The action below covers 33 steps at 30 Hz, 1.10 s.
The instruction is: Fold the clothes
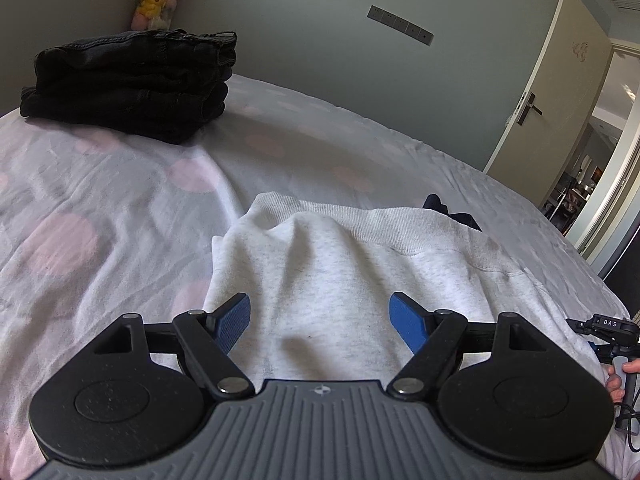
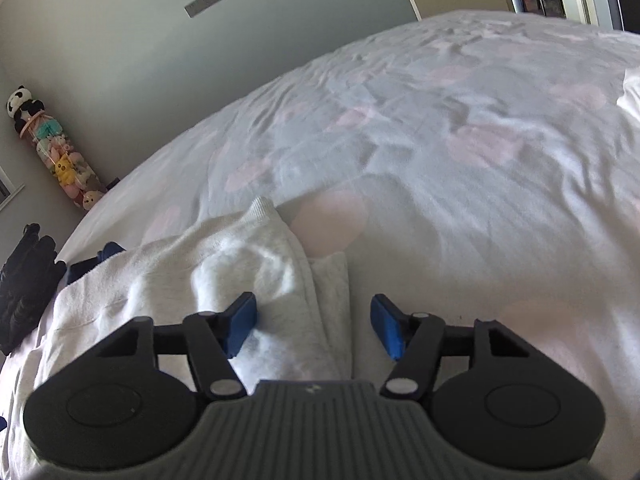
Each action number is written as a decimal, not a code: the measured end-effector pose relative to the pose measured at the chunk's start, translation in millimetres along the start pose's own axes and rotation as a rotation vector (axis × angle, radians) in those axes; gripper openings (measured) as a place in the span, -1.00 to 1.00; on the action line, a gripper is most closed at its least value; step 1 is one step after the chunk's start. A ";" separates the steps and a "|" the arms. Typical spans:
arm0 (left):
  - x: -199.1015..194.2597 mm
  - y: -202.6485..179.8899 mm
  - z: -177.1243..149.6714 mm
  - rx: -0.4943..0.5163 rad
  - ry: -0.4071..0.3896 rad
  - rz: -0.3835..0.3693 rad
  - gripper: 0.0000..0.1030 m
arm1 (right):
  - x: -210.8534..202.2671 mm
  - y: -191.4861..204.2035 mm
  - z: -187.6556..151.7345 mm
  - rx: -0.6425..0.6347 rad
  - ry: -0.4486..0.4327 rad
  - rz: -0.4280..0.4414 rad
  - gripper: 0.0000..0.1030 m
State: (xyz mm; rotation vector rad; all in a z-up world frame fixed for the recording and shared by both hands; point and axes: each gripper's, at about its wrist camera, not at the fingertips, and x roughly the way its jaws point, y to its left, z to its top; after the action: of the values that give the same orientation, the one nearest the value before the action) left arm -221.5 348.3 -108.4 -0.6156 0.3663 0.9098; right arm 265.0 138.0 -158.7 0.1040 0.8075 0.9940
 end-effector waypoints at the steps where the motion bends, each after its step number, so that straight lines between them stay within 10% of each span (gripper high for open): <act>1: 0.6 1.3 0.3 -0.006 0.000 0.003 0.76 | 2.0 -0.7 -0.4 0.000 0.004 -0.001 0.17; 5: 4.1 5.3 0.8 -0.023 0.000 0.016 0.76 | 10.1 -3.3 -2.1 -0.001 0.020 -0.005 -0.40; 12: 6.1 5.6 1.9 -0.023 0.002 0.019 0.75 | 18.8 -3.8 -3.8 -0.004 0.032 -0.015 -0.72; 33: -25.3 20.1 30.3 -0.143 -0.038 -0.070 0.75 | -60.4 140.8 55.7 0.070 0.035 0.199 -0.77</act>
State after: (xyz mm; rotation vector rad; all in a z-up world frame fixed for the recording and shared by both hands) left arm -251.3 361.1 -78.2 -0.7369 0.2455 0.8840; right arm 184.4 185.7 -25.4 0.2310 0.8764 1.1580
